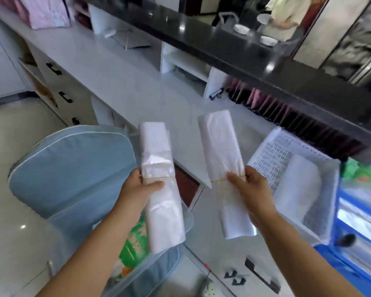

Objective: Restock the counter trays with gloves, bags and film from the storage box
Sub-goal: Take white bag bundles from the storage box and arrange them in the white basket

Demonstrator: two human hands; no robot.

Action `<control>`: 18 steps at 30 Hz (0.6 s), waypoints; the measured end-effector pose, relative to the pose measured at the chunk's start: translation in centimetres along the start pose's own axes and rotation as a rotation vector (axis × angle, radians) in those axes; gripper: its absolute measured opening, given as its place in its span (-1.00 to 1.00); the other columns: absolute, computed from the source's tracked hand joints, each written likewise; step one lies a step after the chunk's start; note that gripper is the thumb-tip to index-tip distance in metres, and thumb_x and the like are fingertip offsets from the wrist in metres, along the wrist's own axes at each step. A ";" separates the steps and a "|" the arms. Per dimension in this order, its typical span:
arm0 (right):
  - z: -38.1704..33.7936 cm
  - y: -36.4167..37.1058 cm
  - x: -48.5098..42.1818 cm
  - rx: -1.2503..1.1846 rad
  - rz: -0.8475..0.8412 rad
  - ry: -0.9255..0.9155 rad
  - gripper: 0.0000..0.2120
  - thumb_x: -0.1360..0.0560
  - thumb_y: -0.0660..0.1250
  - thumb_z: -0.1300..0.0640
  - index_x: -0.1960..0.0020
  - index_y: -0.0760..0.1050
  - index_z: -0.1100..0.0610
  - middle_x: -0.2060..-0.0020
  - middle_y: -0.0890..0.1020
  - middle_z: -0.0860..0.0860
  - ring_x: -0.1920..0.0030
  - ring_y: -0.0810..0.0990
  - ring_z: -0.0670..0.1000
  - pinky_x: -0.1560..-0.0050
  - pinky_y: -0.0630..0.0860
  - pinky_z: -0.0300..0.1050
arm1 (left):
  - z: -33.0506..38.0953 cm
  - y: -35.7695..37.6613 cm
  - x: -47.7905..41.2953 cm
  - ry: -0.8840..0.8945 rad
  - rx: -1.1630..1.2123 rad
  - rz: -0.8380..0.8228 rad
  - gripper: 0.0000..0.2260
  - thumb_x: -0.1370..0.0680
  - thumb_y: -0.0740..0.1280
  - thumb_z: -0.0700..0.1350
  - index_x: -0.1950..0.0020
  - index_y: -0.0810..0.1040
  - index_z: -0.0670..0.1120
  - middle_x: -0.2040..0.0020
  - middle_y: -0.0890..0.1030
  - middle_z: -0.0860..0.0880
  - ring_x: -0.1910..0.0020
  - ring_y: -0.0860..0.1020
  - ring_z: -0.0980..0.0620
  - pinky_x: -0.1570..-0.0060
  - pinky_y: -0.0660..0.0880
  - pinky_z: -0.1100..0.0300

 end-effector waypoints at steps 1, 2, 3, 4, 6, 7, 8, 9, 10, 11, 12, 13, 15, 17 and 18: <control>0.0 -1.7 -0.5 -0.009 0.035 0.009 -0.94 -0.40 0.43 0.08 0.21 0.55 -0.01 0.39 0.64 -0.10 0.41 0.59 -0.16 0.47 0.47 -0.30 | 0.2 1.9 -0.5 0.009 -0.023 -0.024 -0.56 -0.22 0.42 -0.28 -0.09 0.50 -0.26 -0.06 0.59 -0.33 -0.03 0.57 -0.28 -0.16 0.45 -0.24; 0.1 -3.7 -1.0 -0.024 0.069 0.016 -0.92 -0.41 0.43 0.08 0.22 0.54 0.00 0.40 0.64 -0.11 0.42 0.58 -0.15 0.48 0.47 -0.31 | 0.5 4.1 -0.9 0.018 -0.052 -0.044 -0.62 -0.26 0.43 -0.29 -0.06 0.51 -0.23 -0.02 0.60 -0.30 0.00 0.57 -0.24 -0.12 0.47 -0.19; 0.3 -5.5 -1.5 -0.035 0.100 0.025 -0.91 -0.41 0.42 0.08 0.24 0.53 0.01 0.41 0.63 -0.09 0.41 0.58 -0.12 0.48 0.47 -0.28 | 0.8 6.2 -1.3 0.026 -0.076 -0.064 -0.66 -0.29 0.43 -0.30 -0.04 0.51 -0.22 0.00 0.61 -0.28 0.02 0.58 -0.22 -0.09 0.48 -0.15; 0.4 -7.4 -2.2 -0.039 0.129 0.035 -0.91 -0.41 0.42 0.08 0.24 0.53 0.02 0.40 0.62 -0.07 0.39 0.58 -0.07 0.45 0.48 -0.22 | 1.1 8.4 -1.7 0.032 -0.094 -0.089 -0.65 -0.29 0.43 -0.28 -0.05 0.50 -0.22 0.00 0.61 -0.27 0.03 0.58 -0.21 -0.08 0.49 -0.14; 0.8 -11.2 -3.6 -0.050 0.178 0.059 -0.90 -0.41 0.41 0.05 0.23 0.53 0.04 0.36 0.62 -0.03 0.36 0.58 0.00 0.37 0.49 -0.15 | 1.8 13.0 -2.4 0.052 -0.139 -0.147 -0.58 -0.22 0.41 -0.20 -0.06 0.49 -0.24 0.00 0.61 -0.28 0.08 0.58 -0.16 -0.06 0.50 -0.12; 1.1 -13.0 -4.4 -0.060 0.200 0.071 -0.90 -0.42 0.41 0.04 0.21 0.54 0.04 0.34 0.63 -0.02 0.35 0.59 0.01 0.35 0.51 -0.14 | 2.1 15.4 -2.7 0.070 -0.171 -0.180 -0.58 -0.21 0.40 -0.17 -0.04 0.50 -0.22 0.02 0.62 -0.26 0.10 0.59 -0.15 -0.03 0.51 -0.10; 1.5 -14.9 -5.2 -0.065 0.223 0.081 -0.91 -0.42 0.40 0.03 0.19 0.54 0.04 0.32 0.63 -0.02 0.36 0.60 -0.02 0.37 0.51 -0.17 | 2.3 17.7 -3.2 0.083 -0.213 -0.217 -0.60 -0.20 0.40 -0.15 -0.01 0.51 -0.19 0.03 0.63 -0.24 0.11 0.60 -0.14 0.00 0.53 -0.08; 1.9 -16.7 -6.0 -0.062 0.249 0.091 -0.92 -0.42 0.40 0.03 0.16 0.55 0.03 0.32 0.64 -0.02 0.38 0.60 -0.06 0.42 0.49 -0.21 | 2.4 20.1 -3.6 0.092 -0.256 -0.257 -0.62 -0.20 0.40 -0.14 0.00 0.51 -0.18 0.03 0.64 -0.22 0.10 0.62 -0.16 0.00 0.53 -0.07; 2.3 -18.4 -6.8 -0.062 0.275 0.099 -0.92 -0.42 0.39 0.04 0.14 0.56 0.03 0.31 0.64 -0.02 0.39 0.59 -0.08 0.46 0.47 -0.25 | 2.4 22.4 -4.1 0.099 -0.300 -0.295 -0.62 -0.21 0.41 -0.13 0.00 0.52 -0.17 0.03 0.64 -0.22 0.08 0.62 -0.17 -0.01 0.53 -0.08; 2.7 -20.0 -7.6 -0.069 0.296 0.106 -0.92 -0.42 0.39 0.05 0.12 0.56 0.05 0.29 0.65 0.00 0.39 0.59 -0.07 0.48 0.45 -0.26 | 2.4 24.7 -4.6 0.109 -0.338 -0.331 -0.61 -0.21 0.41 -0.12 0.00 0.51 -0.19 0.03 0.63 -0.22 0.07 0.62 -0.18 -0.02 0.53 -0.08; 3.2 -21.4 -8.4 -0.079 0.311 0.115 -0.91 -0.43 0.39 0.07 0.11 0.56 0.06 0.28 0.65 0.01 0.38 0.59 -0.04 0.49 0.45 -0.25 | 2.2 26.9 -5.2 0.116 -0.372 -0.361 -0.59 -0.20 0.41 -0.11 0.00 0.50 -0.21 0.05 0.62 -0.22 0.09 0.61 -0.17 -0.01 0.52 -0.06; 3.7 -22.6 -9.0 -0.087 0.324 0.126 -0.92 -0.43 0.39 0.08 0.11 0.55 0.08 0.28 0.65 0.02 0.37 0.59 -0.02 0.49 0.45 -0.25 | 1.8 29.0 -5.9 0.123 -0.410 -0.384 -0.58 -0.20 0.41 -0.11 0.01 0.48 -0.23 0.07 0.60 -0.21 0.12 0.58 -0.14 0.02 0.51 -0.04; 4.7 -24.6 -10.2 -0.092 0.342 0.147 -0.93 -0.44 0.38 0.11 0.13 0.54 0.11 0.29 0.64 0.04 0.37 0.58 0.01 0.47 0.48 -0.23 | 0.9 32.7 -7.2 0.141 -0.512 -0.412 -0.59 -0.22 0.43 -0.10 0.01 0.47 -0.22 0.11 0.56 -0.17 0.16 0.54 -0.08 0.11 0.46 0.05; 5.6 -26.1 -11.2 -0.095 0.344 0.163 -0.93 -0.44 0.38 0.13 0.15 0.54 0.12 0.30 0.63 0.06 0.36 0.57 0.04 0.40 0.50 -0.18 | -0.4 35.6 -8.7 0.177 -0.613 -0.412 -0.67 -0.29 0.46 -0.15 0.02 0.47 -0.19 0.10 0.56 -0.14 0.17 0.52 -0.06 0.14 0.42 0.12; 6.0 -26.7 -11.6 -0.093 0.344 0.169 -0.93 -0.44 0.38 0.13 0.15 0.54 0.13 0.29 0.63 0.07 0.35 0.57 0.06 0.38 0.51 -0.16 | -1.0 36.7 -9.4 0.193 -0.661 -0.408 -0.70 -0.33 0.45 -0.17 0.01 0.47 -0.18 0.09 0.56 -0.13 0.17 0.52 -0.06 0.16 0.41 0.13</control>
Point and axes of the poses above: each hand's wrist, its own x-axis away from the middle knuckle, its own y-axis out of the palm, z = x × y, the point moved 3 cm from there along -x, towards the middle knuckle
